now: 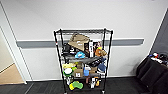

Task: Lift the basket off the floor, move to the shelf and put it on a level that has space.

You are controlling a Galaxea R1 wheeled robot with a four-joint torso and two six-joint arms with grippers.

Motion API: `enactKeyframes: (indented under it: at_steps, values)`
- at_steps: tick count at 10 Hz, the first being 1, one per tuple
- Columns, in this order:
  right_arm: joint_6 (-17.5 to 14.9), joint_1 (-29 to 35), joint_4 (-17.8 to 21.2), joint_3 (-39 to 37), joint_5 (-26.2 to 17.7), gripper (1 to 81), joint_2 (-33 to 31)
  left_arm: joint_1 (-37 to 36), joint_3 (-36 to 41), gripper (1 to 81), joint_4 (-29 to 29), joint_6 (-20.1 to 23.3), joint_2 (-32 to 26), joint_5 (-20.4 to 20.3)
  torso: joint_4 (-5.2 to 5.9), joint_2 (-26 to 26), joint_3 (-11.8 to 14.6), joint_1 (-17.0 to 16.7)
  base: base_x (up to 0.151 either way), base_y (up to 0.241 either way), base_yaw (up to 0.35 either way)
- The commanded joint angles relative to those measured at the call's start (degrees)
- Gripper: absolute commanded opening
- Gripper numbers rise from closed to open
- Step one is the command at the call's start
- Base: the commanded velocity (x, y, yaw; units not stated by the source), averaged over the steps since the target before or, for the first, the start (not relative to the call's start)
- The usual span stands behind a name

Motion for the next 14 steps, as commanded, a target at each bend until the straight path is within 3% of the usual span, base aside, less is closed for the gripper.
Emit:
enactKeyframes:
  at_steps: [1,14]
  values:
    - [-0.1,5.9,-0.6,0.8,-0.9,1.0,-1.5,-6.1,0.9,1.0,0.7,0.0,-2.1,0.3,0.0,0.0,0.0,0.1,0.112,0.0,0.0]
    - [-0.2,5.3,-0.6,1.3,-0.8,1.0,-1.7,-6.1,0.9,1.0,0.7,0.0,-2.0,0.3,0.0,0.0,0.0,0.1,0.115,0.0,0.0]
